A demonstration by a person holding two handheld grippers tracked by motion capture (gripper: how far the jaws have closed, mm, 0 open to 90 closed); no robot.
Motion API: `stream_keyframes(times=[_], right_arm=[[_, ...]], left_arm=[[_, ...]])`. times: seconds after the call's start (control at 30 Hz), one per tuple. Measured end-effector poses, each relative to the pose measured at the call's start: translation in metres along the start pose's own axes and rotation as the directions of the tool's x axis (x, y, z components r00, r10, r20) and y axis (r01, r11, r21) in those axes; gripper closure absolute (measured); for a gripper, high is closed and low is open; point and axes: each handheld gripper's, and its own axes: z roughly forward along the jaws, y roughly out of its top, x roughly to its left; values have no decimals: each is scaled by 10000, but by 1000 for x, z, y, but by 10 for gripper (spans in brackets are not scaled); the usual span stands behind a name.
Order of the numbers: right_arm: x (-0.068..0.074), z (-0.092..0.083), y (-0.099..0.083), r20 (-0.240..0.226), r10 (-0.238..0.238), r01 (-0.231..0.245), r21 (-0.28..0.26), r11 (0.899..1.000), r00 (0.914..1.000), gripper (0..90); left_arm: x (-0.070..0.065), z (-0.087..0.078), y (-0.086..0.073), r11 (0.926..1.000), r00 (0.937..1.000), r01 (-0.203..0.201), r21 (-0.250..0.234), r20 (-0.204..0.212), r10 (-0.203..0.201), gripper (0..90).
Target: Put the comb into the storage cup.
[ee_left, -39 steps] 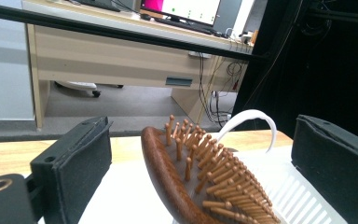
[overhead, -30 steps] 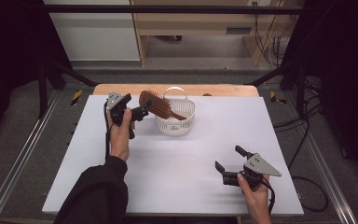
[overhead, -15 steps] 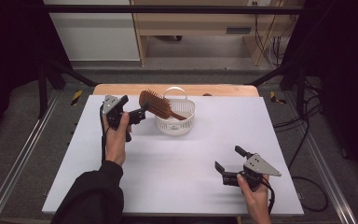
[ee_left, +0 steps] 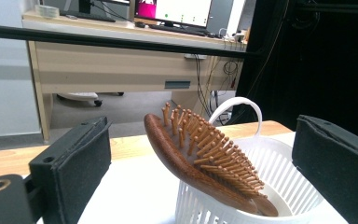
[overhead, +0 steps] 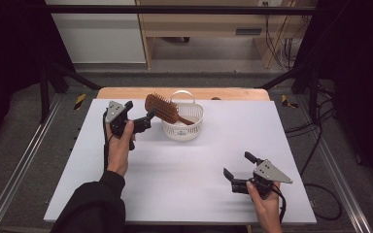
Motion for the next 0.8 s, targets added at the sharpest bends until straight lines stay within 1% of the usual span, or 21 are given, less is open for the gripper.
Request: stream_keyframes(times=[0.2, 0.37, 0.43, 0.57, 0.8], right_arm=[[0, 0, 0, 32, -59, 59, 49, 10000, 10000, 25], [0, 0, 0, 30, -69, 69, 44, 10000, 10000, 25], [0, 0, 0, 25, -63, 63, 57, 10000, 10000, 25], [0, 1, -1, 11, -81, 81, 69, 9999, 10000, 25], [0, 0, -1, -2, -78, 78, 82, 9999, 10000, 25]], left_arm=[[-4, -4, -1, 9993, 9993, -361, 40, -16, 361, 44], [-6, -7, -1, 9988, 9988, -487, 76, 84, 487, 28], [-6, -8, 0, 9988, 9988, -484, 98, 102, 483, 15], [-5, -11, 1, 9989, 9988, -472, 70, 148, 471, 15], [1, -23, 6, 9991, 9990, -414, -37, 185, 414, 15]])
